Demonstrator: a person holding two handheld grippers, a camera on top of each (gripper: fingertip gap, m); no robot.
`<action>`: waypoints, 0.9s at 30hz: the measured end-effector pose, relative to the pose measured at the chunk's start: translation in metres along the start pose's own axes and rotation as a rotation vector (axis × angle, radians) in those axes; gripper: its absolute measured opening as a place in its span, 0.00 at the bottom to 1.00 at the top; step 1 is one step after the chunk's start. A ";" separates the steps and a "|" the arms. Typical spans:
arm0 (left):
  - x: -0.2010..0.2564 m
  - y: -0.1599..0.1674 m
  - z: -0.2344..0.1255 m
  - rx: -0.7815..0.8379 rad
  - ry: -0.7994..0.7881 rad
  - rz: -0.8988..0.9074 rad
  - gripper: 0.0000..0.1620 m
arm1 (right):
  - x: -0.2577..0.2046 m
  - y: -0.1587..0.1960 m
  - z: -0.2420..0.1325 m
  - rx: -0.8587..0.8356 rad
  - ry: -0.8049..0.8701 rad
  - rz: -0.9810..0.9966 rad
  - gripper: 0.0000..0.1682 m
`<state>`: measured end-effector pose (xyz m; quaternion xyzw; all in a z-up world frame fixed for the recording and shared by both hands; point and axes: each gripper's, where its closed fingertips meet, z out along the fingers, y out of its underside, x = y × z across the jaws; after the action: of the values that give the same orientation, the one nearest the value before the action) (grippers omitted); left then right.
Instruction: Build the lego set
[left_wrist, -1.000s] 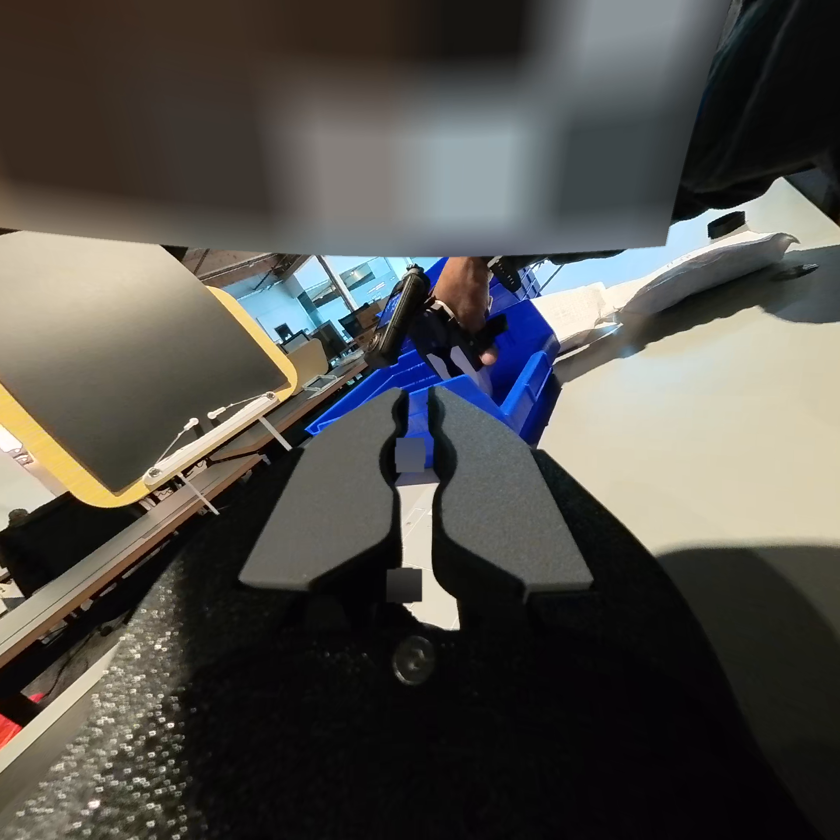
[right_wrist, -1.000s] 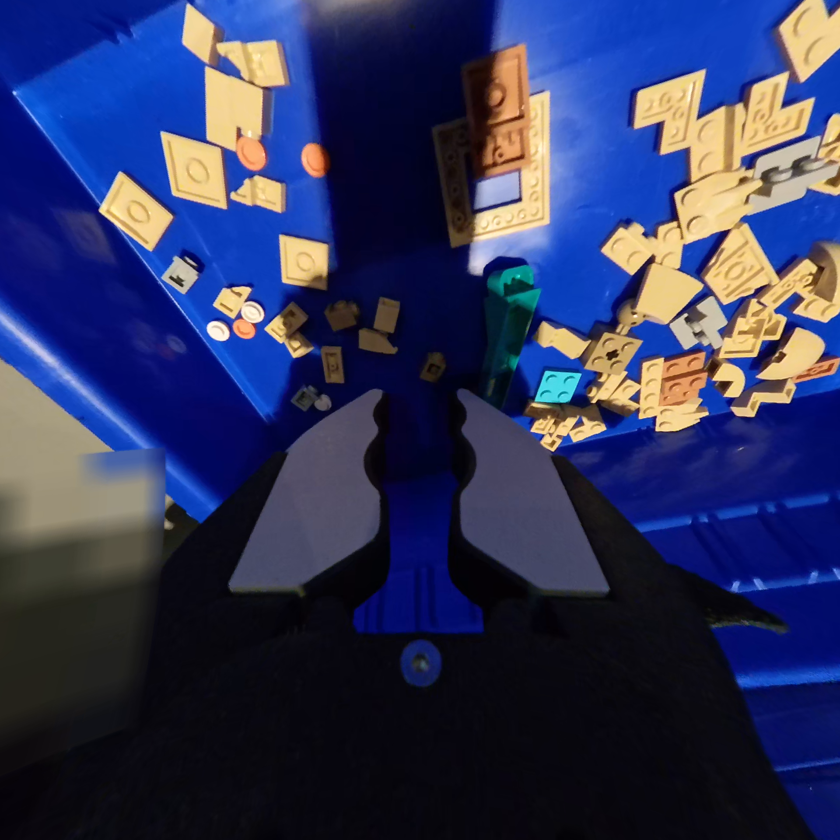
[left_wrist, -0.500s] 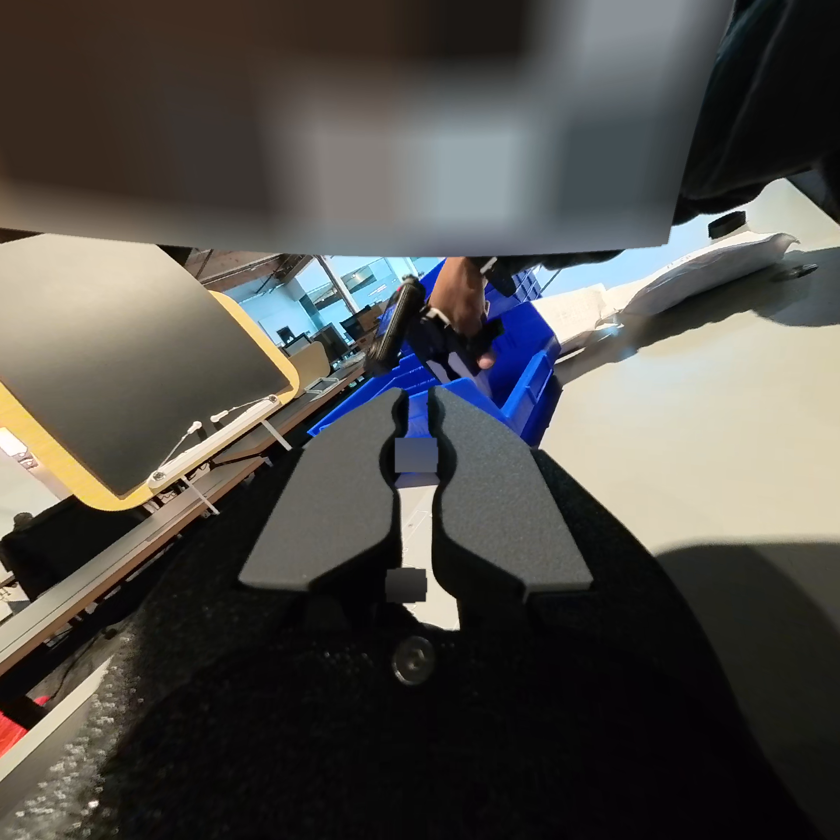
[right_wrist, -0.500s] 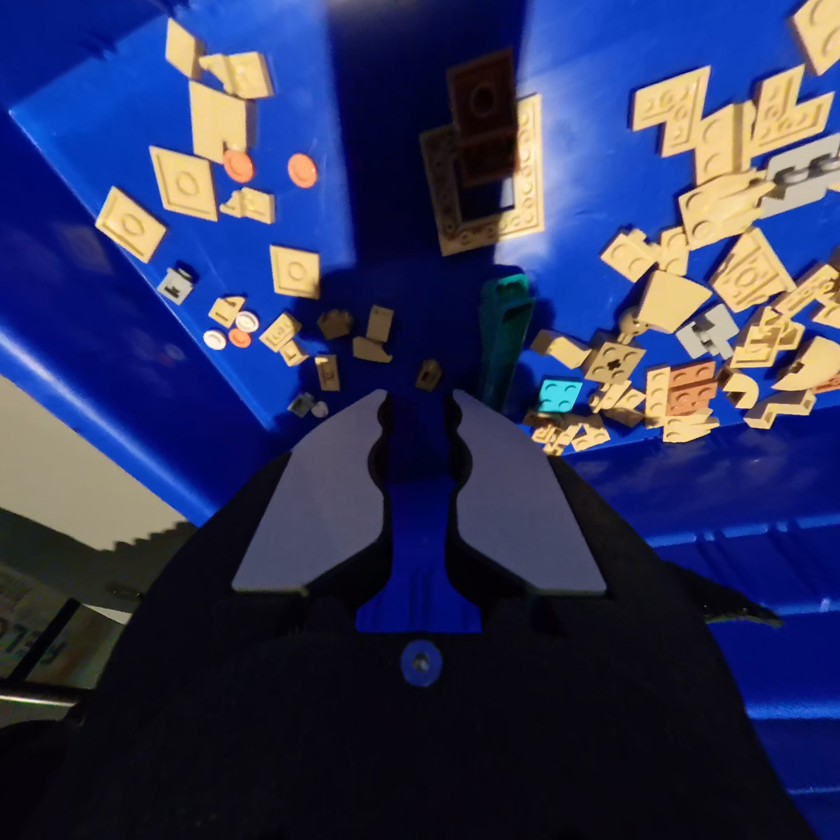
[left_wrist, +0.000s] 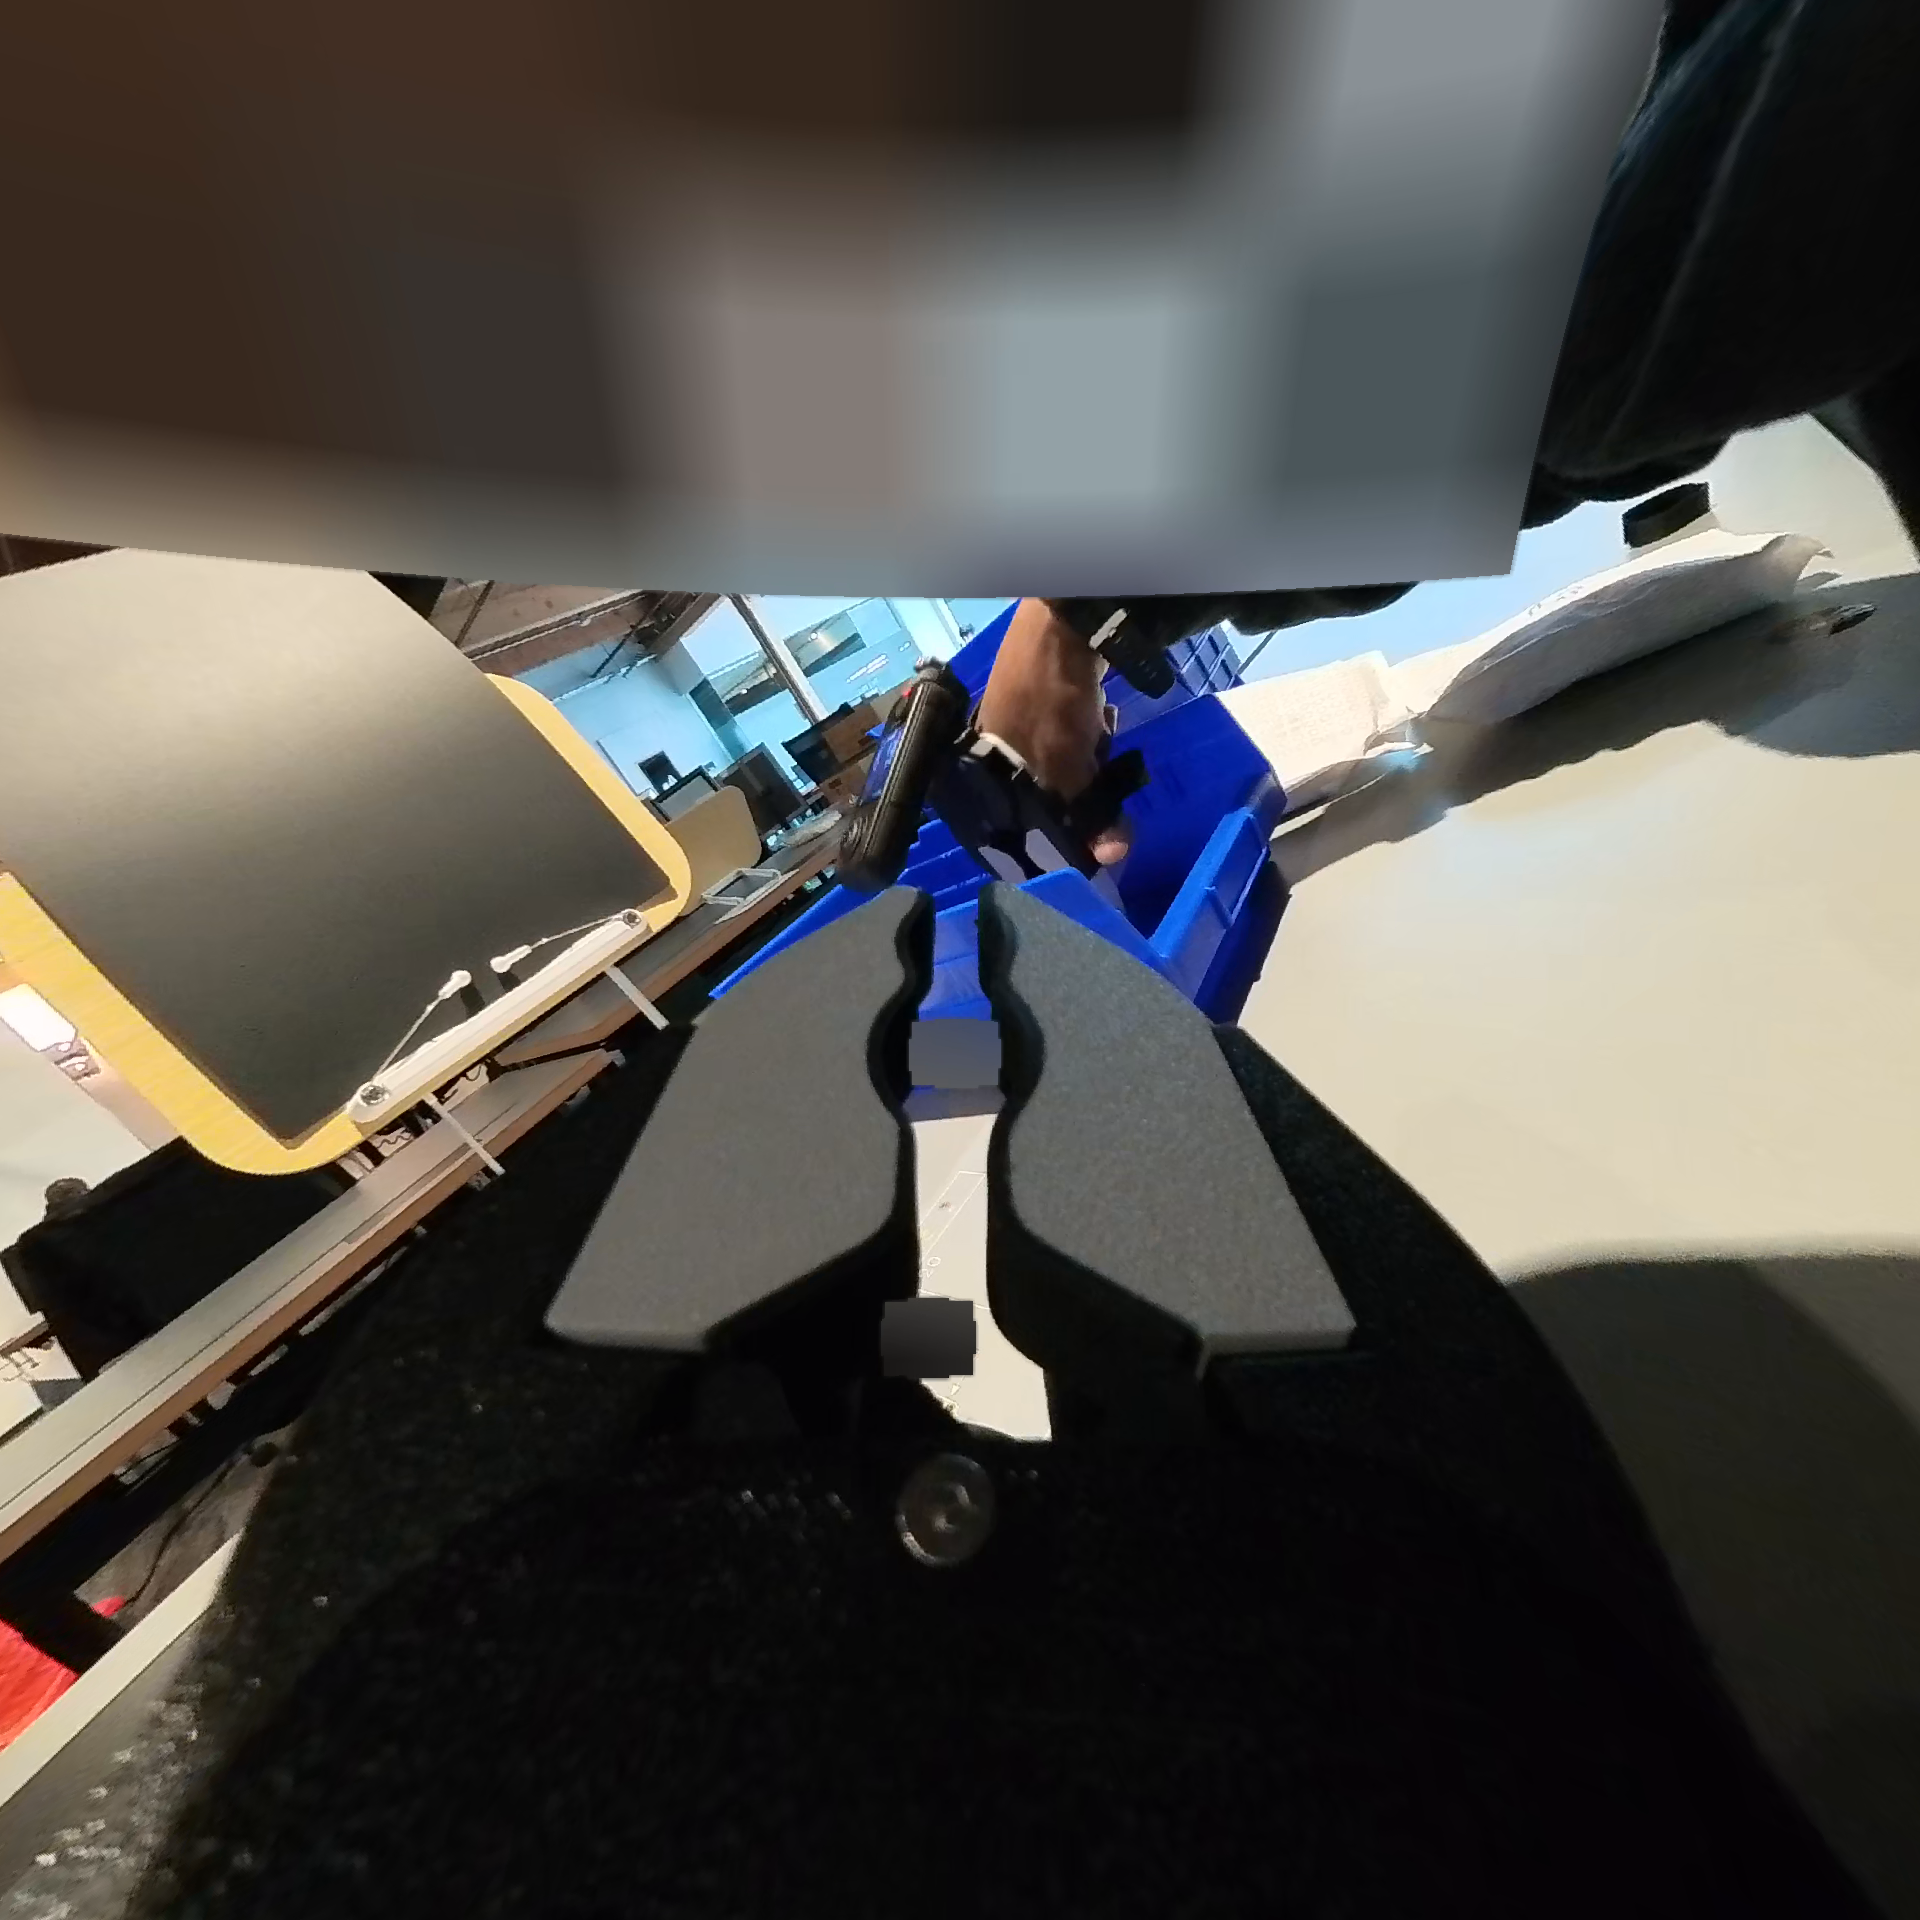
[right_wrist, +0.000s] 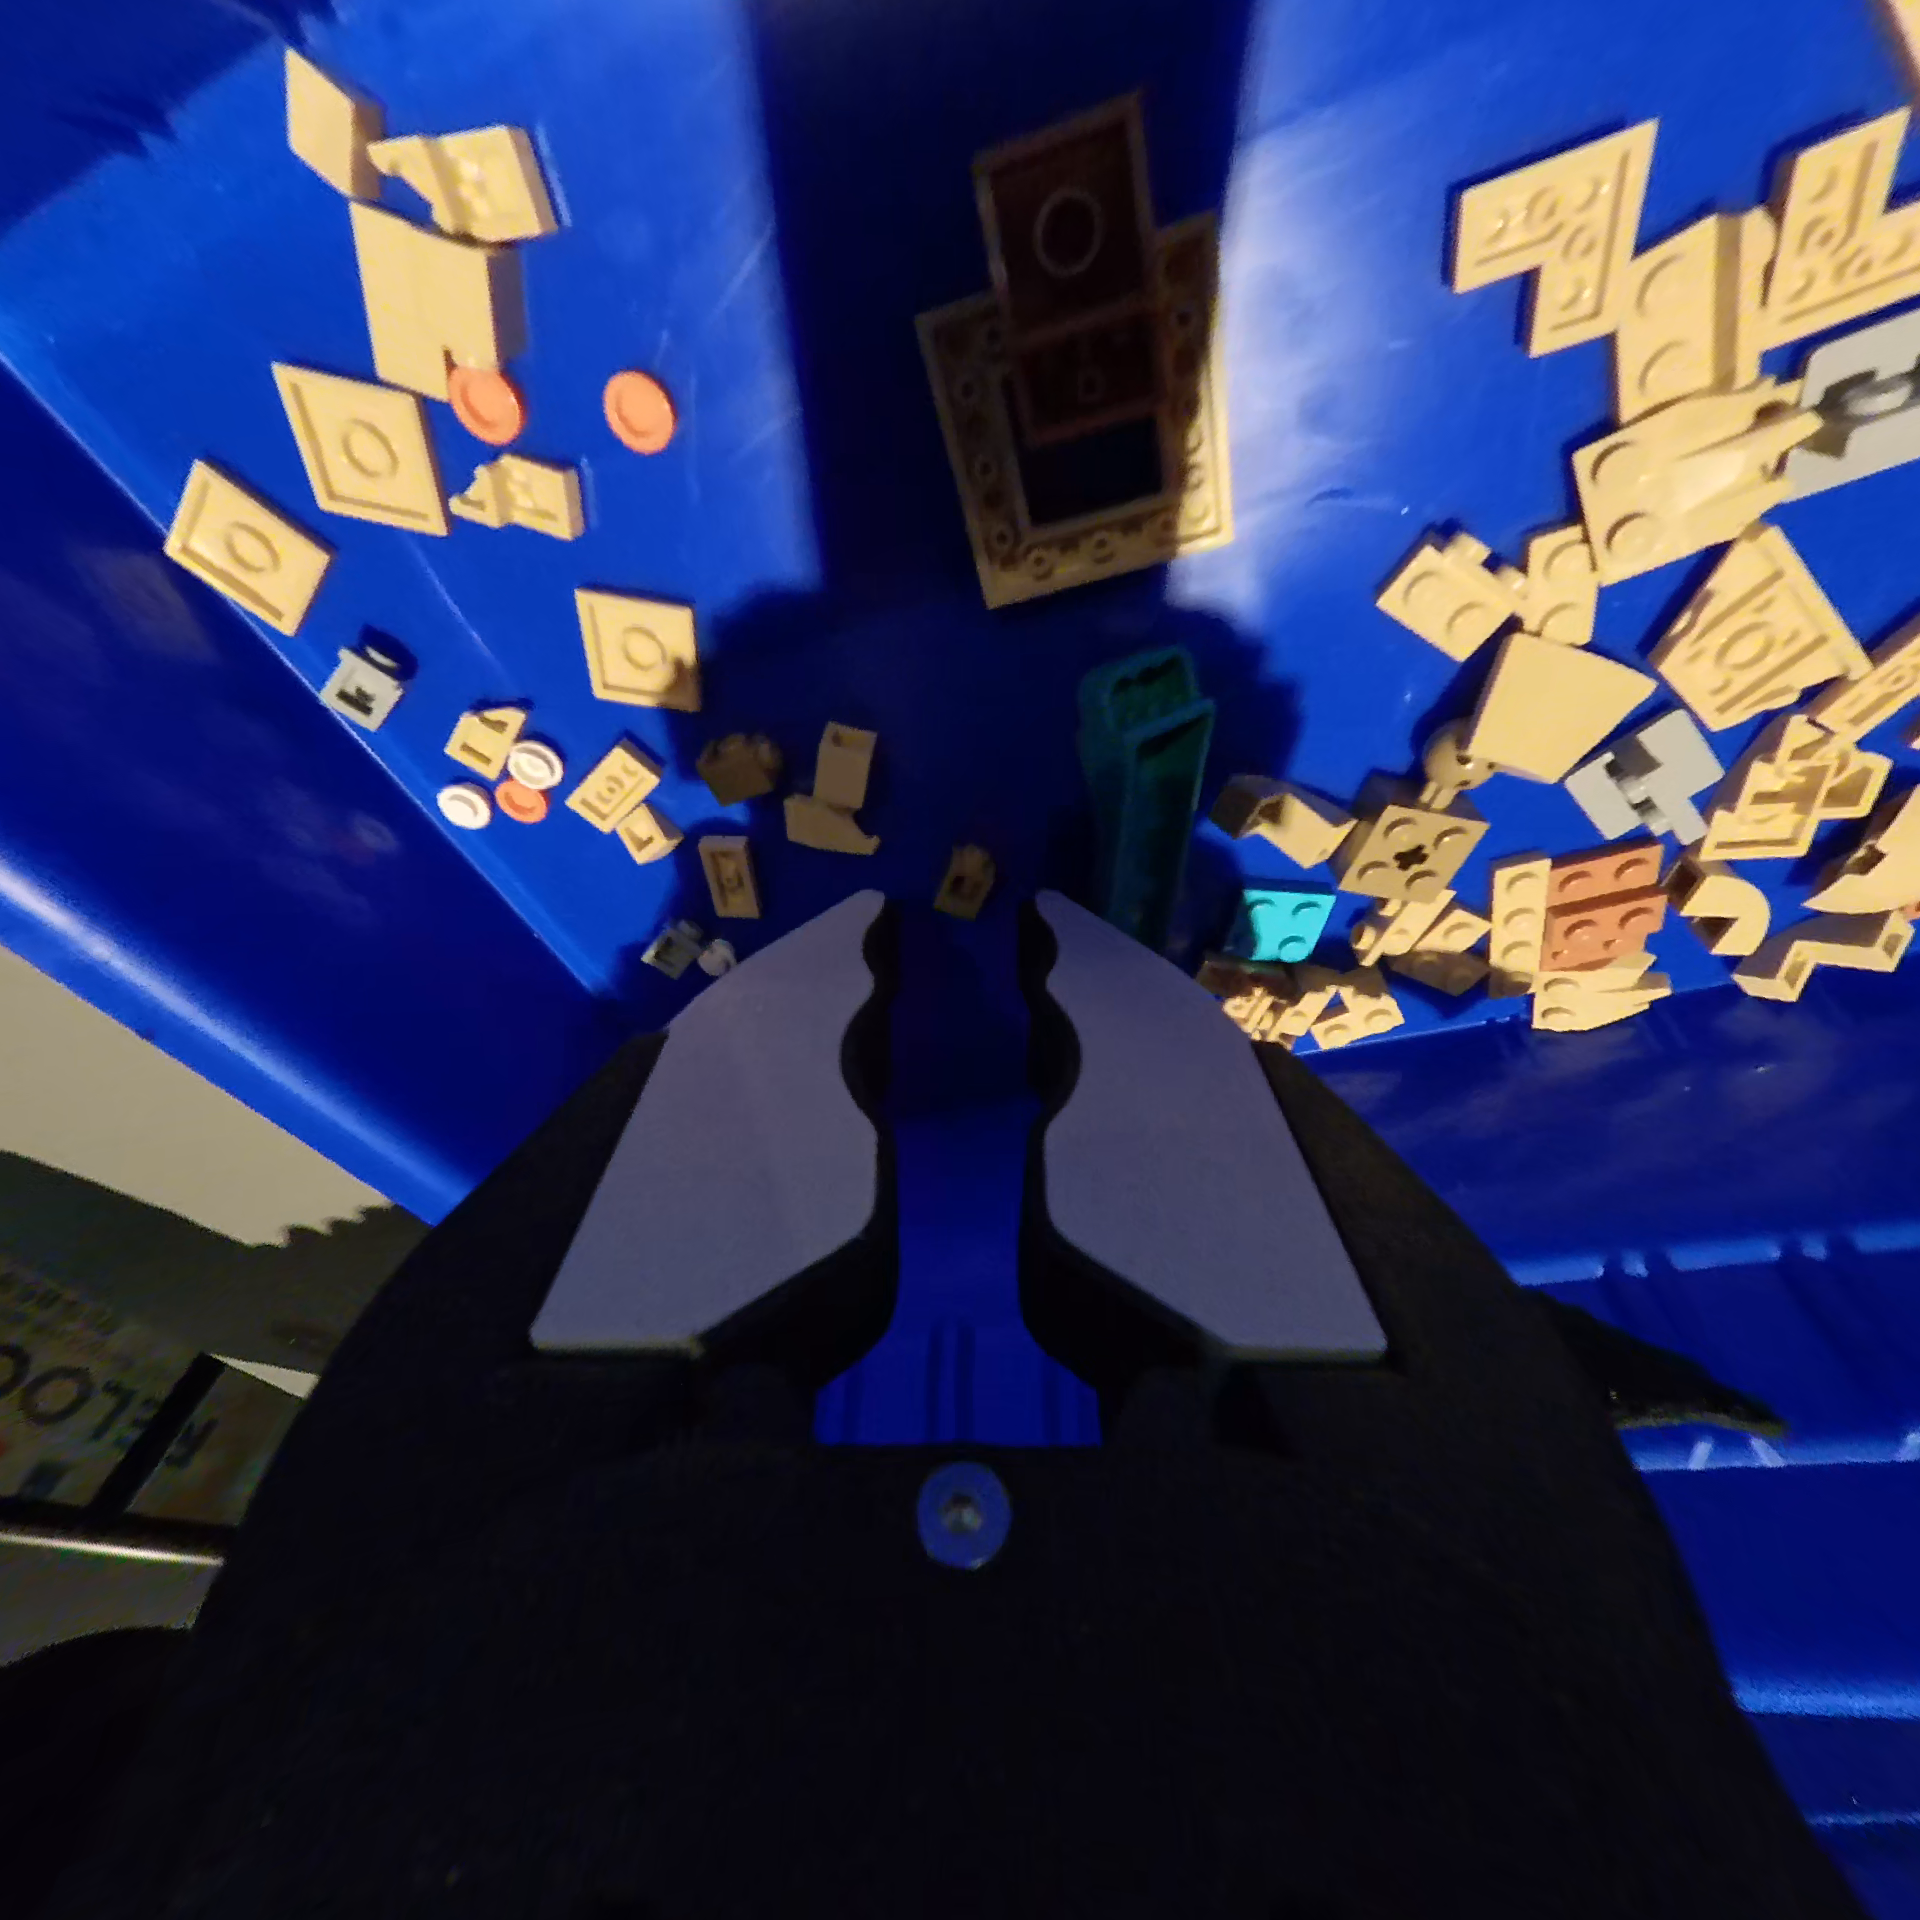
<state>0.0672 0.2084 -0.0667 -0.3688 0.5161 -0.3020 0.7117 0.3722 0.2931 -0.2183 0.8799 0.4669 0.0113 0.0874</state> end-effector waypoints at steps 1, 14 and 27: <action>0.000 0.000 0.000 0.000 0.000 0.001 0.04 | 0.000 0.000 0.000 -0.006 -0.002 0.002 0.13; -0.001 -0.003 -0.002 0.004 -0.007 0.021 0.04 | -0.025 -0.012 -0.039 0.147 0.108 -0.029 0.05; 0.006 -0.009 -0.001 0.016 -0.004 0.053 0.04 | -0.271 -0.079 -0.020 0.495 0.008 -0.494 0.05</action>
<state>0.0670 0.1988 -0.0624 -0.3497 0.5221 -0.2863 0.7233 0.1529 0.1157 -0.1948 0.7350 0.6545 -0.1202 -0.1303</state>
